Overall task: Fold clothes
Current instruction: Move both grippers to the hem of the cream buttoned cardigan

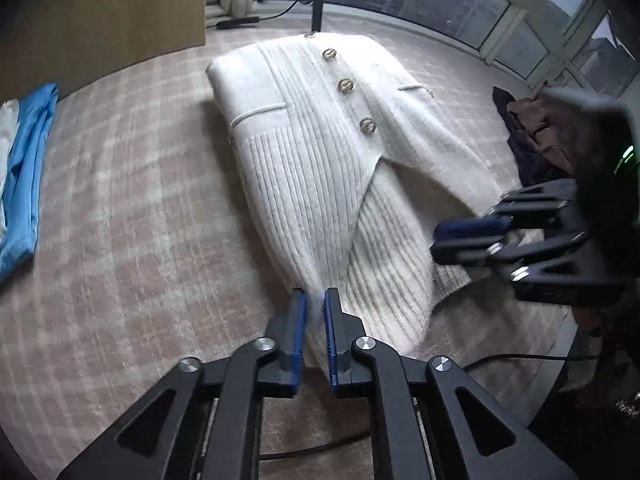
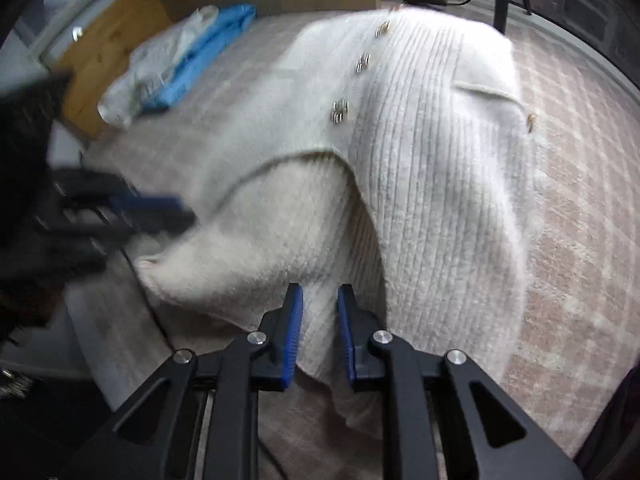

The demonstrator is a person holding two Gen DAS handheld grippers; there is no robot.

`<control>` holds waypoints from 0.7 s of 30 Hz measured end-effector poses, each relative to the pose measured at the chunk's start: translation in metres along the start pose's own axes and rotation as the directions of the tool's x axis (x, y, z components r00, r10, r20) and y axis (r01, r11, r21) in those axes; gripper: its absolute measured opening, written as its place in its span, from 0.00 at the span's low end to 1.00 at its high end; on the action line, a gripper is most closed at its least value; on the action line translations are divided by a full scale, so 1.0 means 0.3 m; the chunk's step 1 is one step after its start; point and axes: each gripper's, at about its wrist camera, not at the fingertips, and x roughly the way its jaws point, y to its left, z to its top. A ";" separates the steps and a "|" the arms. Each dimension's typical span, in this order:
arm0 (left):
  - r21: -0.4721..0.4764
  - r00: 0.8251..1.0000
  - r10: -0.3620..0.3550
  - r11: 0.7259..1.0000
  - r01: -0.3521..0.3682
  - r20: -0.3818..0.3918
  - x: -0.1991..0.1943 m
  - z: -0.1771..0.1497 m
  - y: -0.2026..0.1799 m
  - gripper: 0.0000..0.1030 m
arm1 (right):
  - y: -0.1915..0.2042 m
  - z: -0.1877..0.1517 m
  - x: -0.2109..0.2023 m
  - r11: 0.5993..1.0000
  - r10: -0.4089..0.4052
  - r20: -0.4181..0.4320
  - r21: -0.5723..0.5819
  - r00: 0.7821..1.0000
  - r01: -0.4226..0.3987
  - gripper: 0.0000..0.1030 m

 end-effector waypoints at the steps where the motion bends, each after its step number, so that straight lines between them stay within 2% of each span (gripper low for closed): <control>1: -0.018 1.000 -0.007 1.000 0.008 0.020 -0.018 0.003 0.008 0.09 | 0.005 0.006 -0.019 1.000 0.014 0.022 0.007 1.000 -0.014 0.17; 4: -0.061 0.994 -0.032 0.997 0.038 0.101 -0.084 0.015 0.033 0.09 | 0.051 0.021 -0.053 0.998 0.070 0.083 -0.008 0.994 -0.070 0.17; 6: -0.065 0.990 -0.080 0.994 0.089 0.119 -0.088 0.022 0.038 0.09 | 0.072 0.028 -0.032 0.997 0.080 0.079 -0.012 0.994 -0.079 0.17; 9: -0.058 0.985 -0.161 0.985 0.165 0.057 -0.022 0.022 0.032 0.09 | 0.074 0.016 0.020 0.997 0.081 0.023 -0.007 0.996 -0.081 0.17; 13: -0.016 0.987 -0.160 0.987 0.159 -0.029 0.043 -0.021 0.002 0.09 | 0.057 -0.050 0.012 0.995 0.093 -0.063 -0.030 0.994 -0.096 0.17; 15: -0.017 0.985 -0.170 0.985 0.169 -0.035 0.012 -0.025 0.006 0.09 | 0.039 -0.060 -0.032 0.995 0.101 -0.056 -0.021 0.993 -0.102 0.19; 17: -0.050 0.983 -0.183 0.982 0.182 -0.001 -0.055 0.003 0.037 0.09 | -0.001 -0.046 -0.120 0.993 0.113 0.013 0.015 0.994 -0.113 0.20; 18: -0.075 0.981 -0.191 0.978 0.192 0.025 -0.094 0.023 0.059 0.09 | -0.028 -0.029 -0.178 0.993 0.112 0.065 0.039 0.992 -0.114 0.25; 20: -0.124 0.977 -0.193 0.971 0.203 0.089 -0.172 0.078 0.108 0.13 | -0.076 0.011 -0.283 0.992 0.081 0.170 0.083 0.982 -0.096 0.45; 21: -0.138 0.976 -0.182 0.970 0.199 0.123 -0.205 0.111 0.130 0.21 | -0.092 0.030 -0.319 0.993 0.053 0.219 0.092 0.974 -0.074 0.61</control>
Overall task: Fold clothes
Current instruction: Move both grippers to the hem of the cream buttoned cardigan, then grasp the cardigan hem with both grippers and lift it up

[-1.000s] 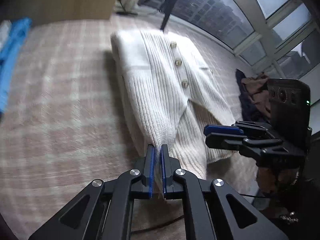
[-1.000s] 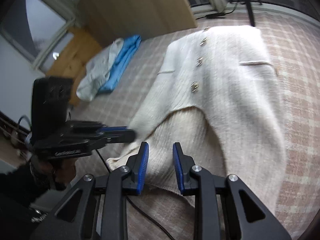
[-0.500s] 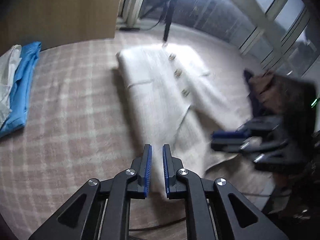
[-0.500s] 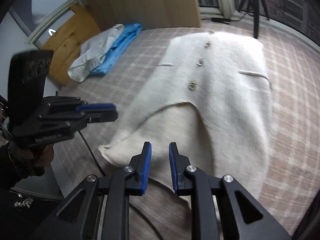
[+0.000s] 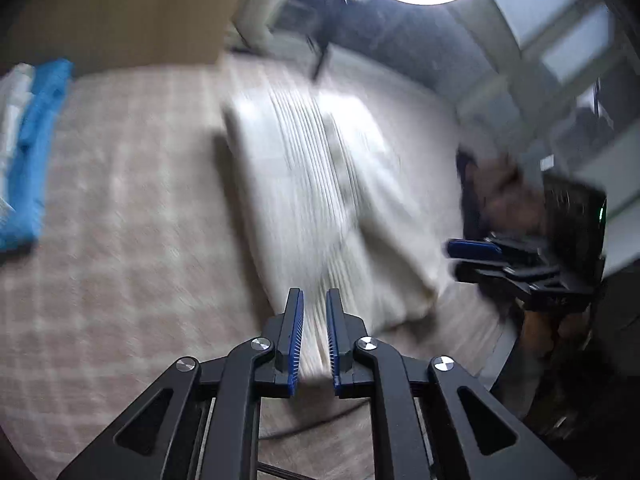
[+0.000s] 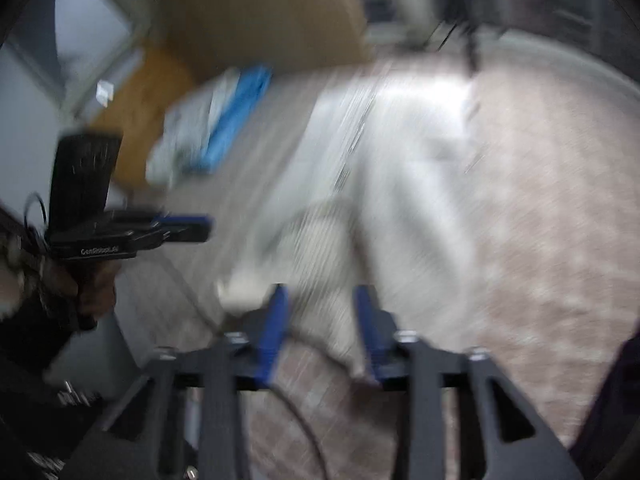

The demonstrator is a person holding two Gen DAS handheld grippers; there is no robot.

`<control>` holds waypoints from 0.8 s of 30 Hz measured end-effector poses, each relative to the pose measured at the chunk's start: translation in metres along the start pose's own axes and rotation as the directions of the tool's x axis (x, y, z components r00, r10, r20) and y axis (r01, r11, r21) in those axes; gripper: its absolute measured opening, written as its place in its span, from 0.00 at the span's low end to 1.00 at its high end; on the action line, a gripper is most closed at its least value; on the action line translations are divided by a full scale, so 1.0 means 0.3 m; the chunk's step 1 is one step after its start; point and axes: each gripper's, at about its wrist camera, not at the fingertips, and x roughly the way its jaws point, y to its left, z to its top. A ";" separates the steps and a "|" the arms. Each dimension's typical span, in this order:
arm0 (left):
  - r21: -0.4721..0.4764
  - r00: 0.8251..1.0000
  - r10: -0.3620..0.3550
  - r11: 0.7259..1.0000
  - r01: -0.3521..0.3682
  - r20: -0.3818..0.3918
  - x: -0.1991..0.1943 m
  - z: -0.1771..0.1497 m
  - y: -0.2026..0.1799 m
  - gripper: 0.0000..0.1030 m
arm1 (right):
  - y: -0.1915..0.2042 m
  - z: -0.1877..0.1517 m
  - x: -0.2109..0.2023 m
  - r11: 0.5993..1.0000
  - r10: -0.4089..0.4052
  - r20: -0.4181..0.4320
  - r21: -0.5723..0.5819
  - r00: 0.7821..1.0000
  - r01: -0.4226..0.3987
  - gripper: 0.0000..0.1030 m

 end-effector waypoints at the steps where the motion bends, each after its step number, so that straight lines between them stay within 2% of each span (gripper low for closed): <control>1: 0.000 0.999 0.017 1.000 -0.017 0.030 -0.021 0.031 0.009 0.35 | -0.011 0.024 -0.026 1.000 -0.027 0.053 -0.003 0.998 0.027 0.71; 3: 0.000 0.997 0.060 0.998 -0.060 0.054 -0.006 0.075 0.012 0.43 | -0.034 0.071 -0.078 0.997 -0.080 0.157 -0.004 0.984 0.082 0.76; 5: -0.010 0.996 0.077 0.997 -0.077 0.045 0.037 0.087 0.039 0.43 | -0.076 0.102 -0.087 0.991 -0.129 0.223 0.005 0.966 0.131 0.76; 7: -0.027 0.994 0.099 0.995 -0.098 0.039 0.100 0.092 0.046 0.43 | -0.120 0.122 -0.053 0.986 -0.164 0.252 0.048 0.954 0.157 0.76; 11: -0.128 0.998 0.059 0.990 -0.059 0.000 0.202 0.086 0.090 0.43 | -0.249 0.141 0.037 0.978 -0.143 0.155 0.177 0.978 0.115 0.76; 13: -0.147 0.997 0.073 0.986 -0.072 -0.003 0.229 0.077 0.096 0.43 | -0.302 0.144 0.078 0.970 -0.129 0.106 0.222 0.986 0.103 0.76; 17: -0.172 0.997 0.072 0.982 -0.074 -0.019 0.272 0.069 0.116 0.43 | -0.322 0.125 0.131 0.975 -0.118 0.054 0.195 0.992 0.106 0.76; 24: -0.154 0.998 0.052 0.986 -0.058 -0.043 0.317 0.062 0.113 0.43 | -0.349 0.102 0.226 0.981 -0.073 -0.010 0.182 0.997 0.073 0.76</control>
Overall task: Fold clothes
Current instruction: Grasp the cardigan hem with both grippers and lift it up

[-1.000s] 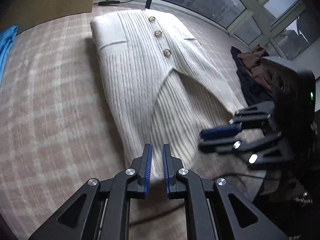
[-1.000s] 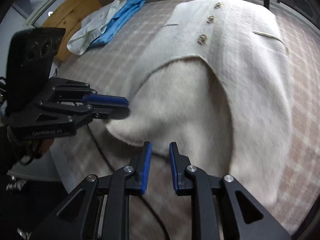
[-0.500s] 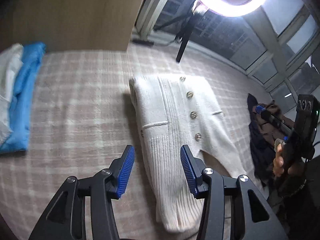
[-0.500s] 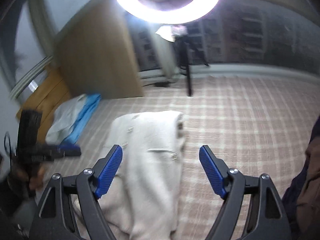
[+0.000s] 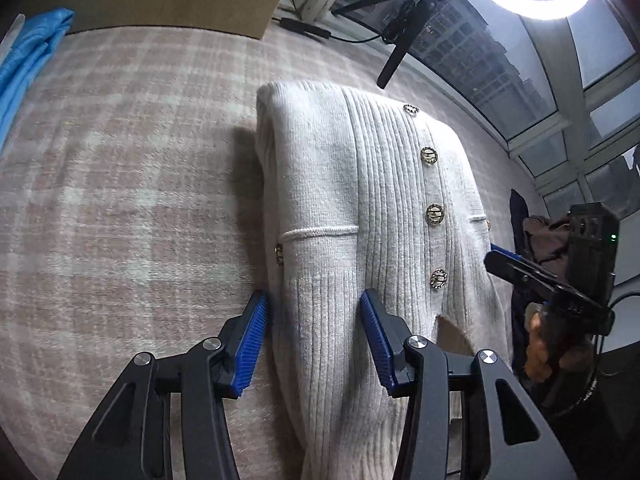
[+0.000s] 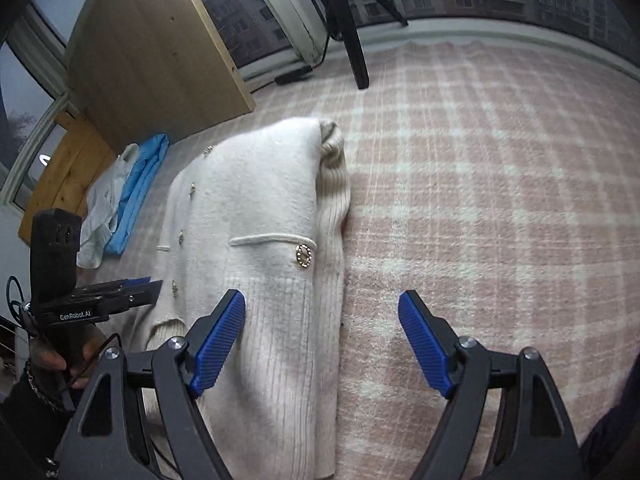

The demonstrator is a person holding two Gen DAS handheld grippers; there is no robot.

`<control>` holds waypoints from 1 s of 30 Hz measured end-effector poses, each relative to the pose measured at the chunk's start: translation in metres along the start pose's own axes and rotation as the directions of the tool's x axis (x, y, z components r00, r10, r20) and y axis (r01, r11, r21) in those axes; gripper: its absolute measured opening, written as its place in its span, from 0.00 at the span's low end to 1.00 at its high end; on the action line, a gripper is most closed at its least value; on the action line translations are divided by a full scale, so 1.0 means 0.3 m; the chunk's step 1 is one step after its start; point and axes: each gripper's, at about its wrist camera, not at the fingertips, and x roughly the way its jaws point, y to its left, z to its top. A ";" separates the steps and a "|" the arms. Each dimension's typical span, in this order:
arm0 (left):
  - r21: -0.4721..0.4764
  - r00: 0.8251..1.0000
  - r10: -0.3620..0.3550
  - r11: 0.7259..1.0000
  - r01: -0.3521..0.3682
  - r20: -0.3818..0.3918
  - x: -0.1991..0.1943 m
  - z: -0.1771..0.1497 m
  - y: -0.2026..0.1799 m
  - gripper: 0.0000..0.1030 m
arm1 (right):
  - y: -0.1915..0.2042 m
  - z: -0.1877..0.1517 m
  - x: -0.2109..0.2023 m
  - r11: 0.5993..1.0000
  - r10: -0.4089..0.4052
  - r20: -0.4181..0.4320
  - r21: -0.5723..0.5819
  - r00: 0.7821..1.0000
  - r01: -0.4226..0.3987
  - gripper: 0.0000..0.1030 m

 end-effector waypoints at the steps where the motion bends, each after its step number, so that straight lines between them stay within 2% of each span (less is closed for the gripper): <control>1: 0.003 1.000 0.001 1.000 -0.001 0.002 0.003 -0.001 -0.005 0.43 | -0.002 -0.001 0.012 1.000 0.017 -0.010 0.004 1.000 -0.017 0.76; 4: 0.017 1.000 0.000 1.000 0.000 0.004 0.013 -0.001 -0.027 0.43 | 0.003 -0.009 0.053 0.998 0.060 -0.049 0.000 0.997 -0.060 0.77; 8: 0.022 1.000 -0.011 1.000 0.011 0.004 0.032 0.007 -0.047 0.42 | 0.036 -0.005 0.080 0.996 0.070 -0.070 -0.056 0.995 -0.074 0.75; 10: 0.027 1.000 -0.011 1.000 0.011 0.007 0.043 0.012 -0.057 0.40 | 0.048 -0.002 0.097 0.992 0.104 -0.083 -0.063 0.991 -0.110 0.62; 12: 0.012 1.000 -0.029 1.000 0.029 0.005 0.056 0.014 -0.061 0.33 | 0.064 -0.007 0.104 0.990 0.103 -0.081 -0.086 0.991 -0.110 0.60; 14: -0.010 0.999 -0.048 0.999 0.048 0.007 0.068 0.014 -0.063 0.30 | 0.068 -0.008 0.109 0.988 0.122 -0.081 -0.083 0.989 -0.129 0.55; 16: -0.016 0.999 -0.047 0.999 0.047 0.021 0.077 0.013 -0.076 0.26 | 0.064 -0.006 0.113 0.986 0.154 -0.080 -0.053 0.985 -0.159 0.45; 19: -0.021 0.998 -0.030 0.999 0.031 0.051 0.094 0.012 -0.115 0.23 | 0.061 -0.009 0.113 0.980 0.198 -0.066 -0.014 0.978 -0.199 0.35; 22: -0.029 0.996 -0.049 0.998 0.051 0.080 0.088 0.016 -0.155 0.22 | 0.085 -0.012 0.095 0.977 0.214 -0.038 -0.009 0.976 -0.215 0.30; 30: 0.021 0.985 -0.055 0.998 0.052 0.162 -0.037 0.020 -0.236 0.21 | 0.166 0.000 -0.017 0.969 0.246 0.037 -0.016 0.969 -0.245 0.27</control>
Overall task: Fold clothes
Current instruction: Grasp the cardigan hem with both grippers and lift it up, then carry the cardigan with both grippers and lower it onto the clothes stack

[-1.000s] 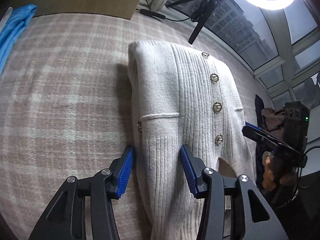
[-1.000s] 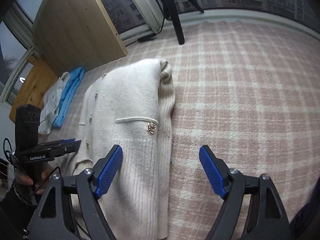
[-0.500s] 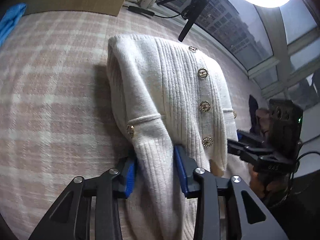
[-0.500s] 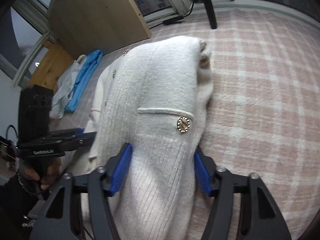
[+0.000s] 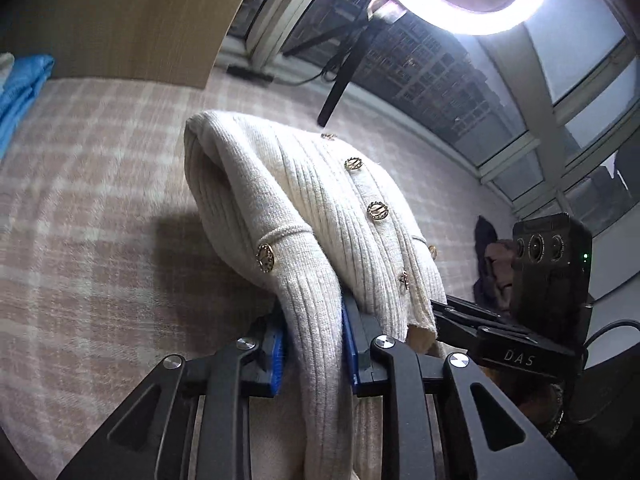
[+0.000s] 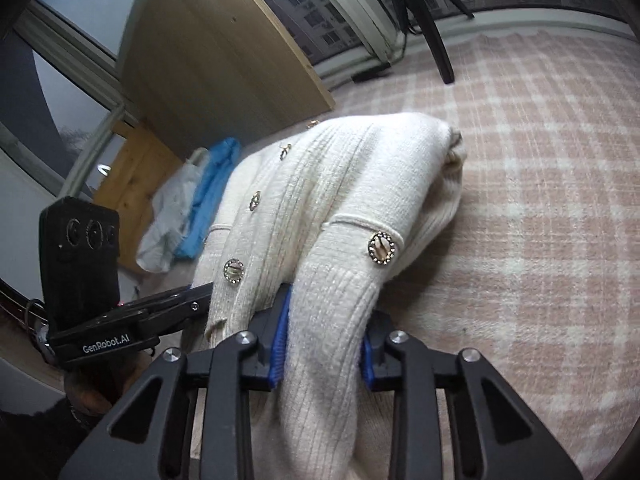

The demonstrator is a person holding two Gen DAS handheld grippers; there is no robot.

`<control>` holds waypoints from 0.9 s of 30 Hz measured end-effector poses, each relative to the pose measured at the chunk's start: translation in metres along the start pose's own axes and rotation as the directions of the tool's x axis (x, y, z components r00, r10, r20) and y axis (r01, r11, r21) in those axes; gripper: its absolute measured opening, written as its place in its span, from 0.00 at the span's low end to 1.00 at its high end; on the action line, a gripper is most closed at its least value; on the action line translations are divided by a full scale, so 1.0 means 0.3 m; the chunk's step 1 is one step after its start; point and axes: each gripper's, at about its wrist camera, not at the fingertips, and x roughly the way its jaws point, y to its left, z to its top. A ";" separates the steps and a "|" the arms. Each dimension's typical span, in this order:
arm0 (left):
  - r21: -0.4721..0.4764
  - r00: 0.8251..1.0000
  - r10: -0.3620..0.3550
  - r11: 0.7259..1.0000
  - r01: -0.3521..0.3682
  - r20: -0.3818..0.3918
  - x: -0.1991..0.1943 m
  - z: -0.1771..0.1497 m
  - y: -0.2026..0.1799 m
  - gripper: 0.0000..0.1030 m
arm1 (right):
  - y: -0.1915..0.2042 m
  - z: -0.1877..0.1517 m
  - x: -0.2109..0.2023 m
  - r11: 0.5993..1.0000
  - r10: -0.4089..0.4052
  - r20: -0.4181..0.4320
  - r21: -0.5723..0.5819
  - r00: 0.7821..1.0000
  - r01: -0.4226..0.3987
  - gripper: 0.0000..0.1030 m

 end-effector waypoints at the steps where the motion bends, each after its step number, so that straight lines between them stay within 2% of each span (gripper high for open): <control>1: 0.002 1.000 0.001 1.000 -0.001 0.013 -0.025 -0.001 -0.007 0.21 | 0.022 0.003 -0.015 1.000 0.002 0.008 -0.011 1.000 -0.002 0.27; 9: 0.035 0.995 0.015 0.999 -0.019 0.095 -0.295 0.009 0.028 0.21 | 0.254 0.022 -0.083 0.994 0.020 0.062 -0.108 0.998 -0.014 0.27; 13: 0.064 0.991 0.037 0.997 -0.046 0.132 -0.429 0.020 0.082 0.21 | 0.399 0.026 -0.064 0.987 0.034 0.076 -0.157 0.996 -0.022 0.27; 15: 0.030 0.982 0.074 0.996 -0.080 0.175 -0.499 0.030 0.129 0.21 | 0.485 0.030 -0.034 0.984 0.043 0.086 -0.178 0.995 -0.027 0.27; 19: 0.034 0.972 0.095 0.994 -0.105 0.217 -0.659 0.050 0.279 0.21 | 0.669 0.046 0.079 0.977 0.062 0.100 -0.208 0.993 -0.040 0.27; 27: -0.001 0.957 0.166 0.985 -0.170 0.236 -0.928 0.133 0.701 0.21 | 1.058 0.106 0.460 0.968 0.083 0.096 -0.245 0.992 -0.057 0.27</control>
